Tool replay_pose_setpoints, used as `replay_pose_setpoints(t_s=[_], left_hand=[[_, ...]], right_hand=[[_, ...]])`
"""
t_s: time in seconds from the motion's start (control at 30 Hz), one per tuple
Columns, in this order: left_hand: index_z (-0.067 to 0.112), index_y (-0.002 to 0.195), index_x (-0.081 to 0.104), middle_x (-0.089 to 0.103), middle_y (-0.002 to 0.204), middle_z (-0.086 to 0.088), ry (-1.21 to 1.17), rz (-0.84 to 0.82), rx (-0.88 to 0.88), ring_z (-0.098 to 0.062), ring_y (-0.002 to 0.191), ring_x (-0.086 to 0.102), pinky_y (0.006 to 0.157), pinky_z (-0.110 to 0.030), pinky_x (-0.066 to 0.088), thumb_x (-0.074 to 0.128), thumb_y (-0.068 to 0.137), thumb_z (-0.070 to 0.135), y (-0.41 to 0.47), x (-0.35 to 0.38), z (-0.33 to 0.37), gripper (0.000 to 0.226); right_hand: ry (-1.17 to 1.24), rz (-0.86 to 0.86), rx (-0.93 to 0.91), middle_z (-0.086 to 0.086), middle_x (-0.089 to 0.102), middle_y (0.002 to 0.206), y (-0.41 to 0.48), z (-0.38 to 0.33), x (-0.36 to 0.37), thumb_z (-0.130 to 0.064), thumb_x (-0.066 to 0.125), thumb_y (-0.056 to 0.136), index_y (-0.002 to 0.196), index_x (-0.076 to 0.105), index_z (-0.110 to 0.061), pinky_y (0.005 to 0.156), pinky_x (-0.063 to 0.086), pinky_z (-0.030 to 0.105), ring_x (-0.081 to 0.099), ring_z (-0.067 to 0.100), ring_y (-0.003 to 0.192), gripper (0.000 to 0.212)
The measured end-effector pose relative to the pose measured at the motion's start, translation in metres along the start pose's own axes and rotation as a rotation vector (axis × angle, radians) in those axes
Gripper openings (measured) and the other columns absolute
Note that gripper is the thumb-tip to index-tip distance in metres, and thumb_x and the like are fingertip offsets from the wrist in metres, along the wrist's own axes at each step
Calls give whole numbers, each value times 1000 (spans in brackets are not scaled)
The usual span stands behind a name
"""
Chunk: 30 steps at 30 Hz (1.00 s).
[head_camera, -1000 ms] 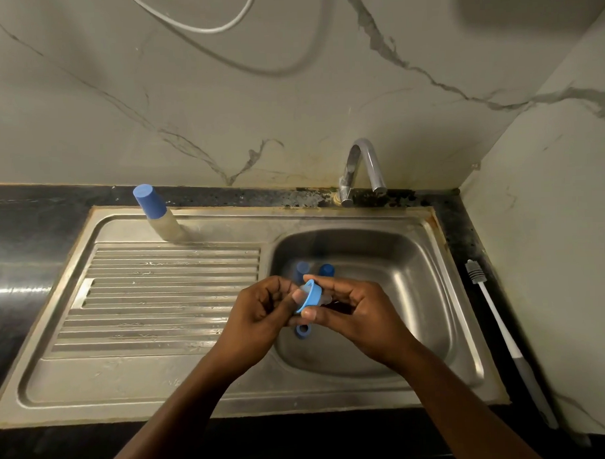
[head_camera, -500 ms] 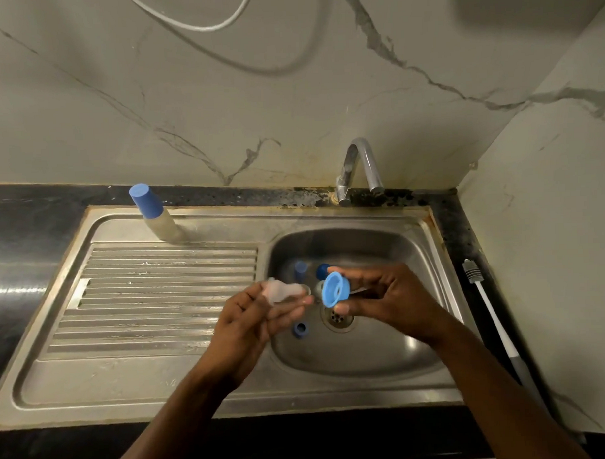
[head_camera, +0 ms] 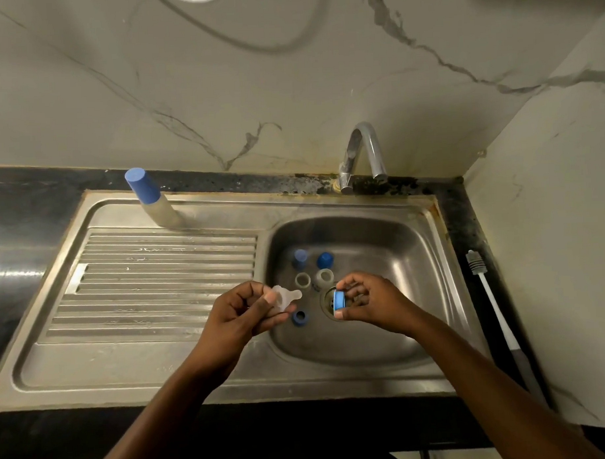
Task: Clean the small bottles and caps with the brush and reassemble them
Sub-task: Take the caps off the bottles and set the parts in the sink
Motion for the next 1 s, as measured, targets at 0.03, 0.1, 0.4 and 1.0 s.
replay_pose_setpoints(t_s=[0.03,0.1,0.4,1.0], left_hand=[[-7,99,64,75,100,-25,11,14,-3,-43,111,73,97,-43,61,62,100,10,0,0,-3,17],[-8,101,66,75,103,-27,35,43,-7,-43,109,74,97,-44,61,63,101,9,0,0,-8,17],[-15,103,64,77,101,-27,94,171,-22,-44,103,75,94,-47,62,63,100,3,-7,-6,-26,18],[-16,100,64,74,94,-30,152,157,-56,-36,93,77,85,-38,64,70,95,3,-6,-8,-48,21]], right_hand=[[-57,-1,10,-5,74,102,8,11,5,-33,96,70,110,69,-32,80,61,24,73,9,92,48],[-186,-8,21,-8,72,98,26,32,17,-37,94,69,105,69,-33,78,60,24,71,8,88,44],[-553,-70,22,1,65,95,97,102,74,-10,77,75,94,69,-15,77,58,36,64,19,87,21],[-589,-185,141,8,64,128,123,145,102,-4,68,83,135,62,-23,93,57,39,64,29,119,55]])
Point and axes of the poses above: each hand's wrist, its own y-axis towards the middle knuckle, its own x-axis out of the palm, z = x × y, the point moved 4 cm from there along y, towards the middle knuckle
